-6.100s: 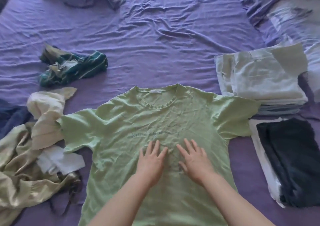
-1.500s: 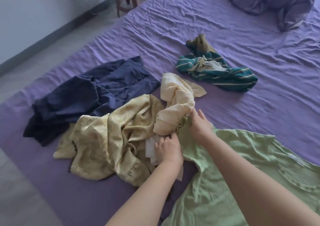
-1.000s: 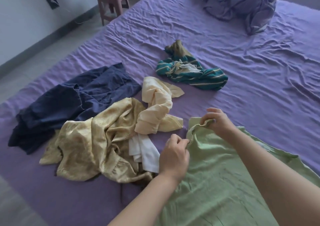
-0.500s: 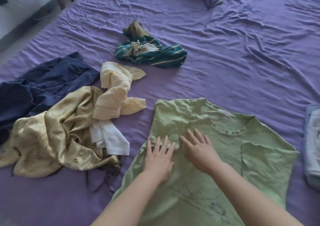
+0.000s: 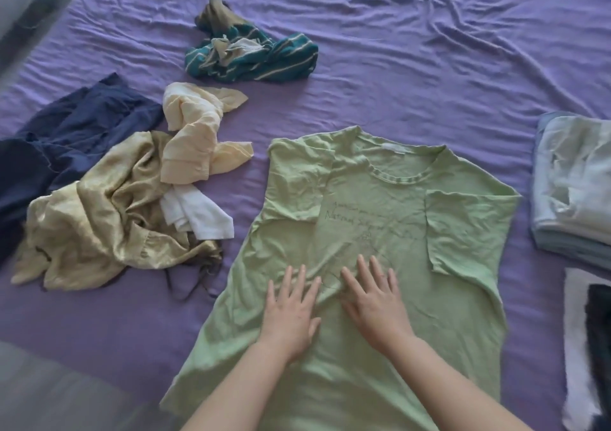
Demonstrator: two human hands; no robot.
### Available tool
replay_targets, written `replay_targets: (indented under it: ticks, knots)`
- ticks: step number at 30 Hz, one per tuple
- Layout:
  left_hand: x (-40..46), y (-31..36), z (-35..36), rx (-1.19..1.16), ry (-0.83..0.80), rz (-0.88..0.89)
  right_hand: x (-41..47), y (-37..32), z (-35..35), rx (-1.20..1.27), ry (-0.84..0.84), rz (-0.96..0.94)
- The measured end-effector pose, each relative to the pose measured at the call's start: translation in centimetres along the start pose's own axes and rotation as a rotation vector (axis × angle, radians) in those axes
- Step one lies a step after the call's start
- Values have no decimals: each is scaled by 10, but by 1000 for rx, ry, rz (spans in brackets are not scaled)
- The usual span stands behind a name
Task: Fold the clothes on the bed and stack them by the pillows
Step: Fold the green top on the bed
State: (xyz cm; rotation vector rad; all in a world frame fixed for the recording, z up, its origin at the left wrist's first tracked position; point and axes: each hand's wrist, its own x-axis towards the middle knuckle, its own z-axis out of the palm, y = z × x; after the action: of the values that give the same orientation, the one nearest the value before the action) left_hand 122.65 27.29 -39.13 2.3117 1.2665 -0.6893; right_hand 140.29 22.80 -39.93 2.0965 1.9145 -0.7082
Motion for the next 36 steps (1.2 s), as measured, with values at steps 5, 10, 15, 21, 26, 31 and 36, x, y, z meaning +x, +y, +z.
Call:
replay_targets:
  ticks: [5, 10, 15, 21, 26, 31, 36]
  knots:
    - [-39, 5, 29, 42, 43, 91, -70, -23, 17, 45, 111, 49]
    - [-88, -8, 58, 129, 31, 235, -143, -58, 57, 38, 148, 89]
    - [-133, -20, 87, 234, -65, 381, -194, -95, 101, 41, 155, 123]
    - [-164, -15, 124, 287, 205, 516, -223, -98, 141, 24, 200, 103]
    - [-155, -2, 157, 226, 318, 388, -215, -101, 173, 67, 398, 146]
    - [-141, 8, 172, 165, 552, 323, -200, -109, 192, 35, 585, 208]
    - [-154, 1, 157, 44, 495, 394, -210, -99, 187, 77, 540, 150]
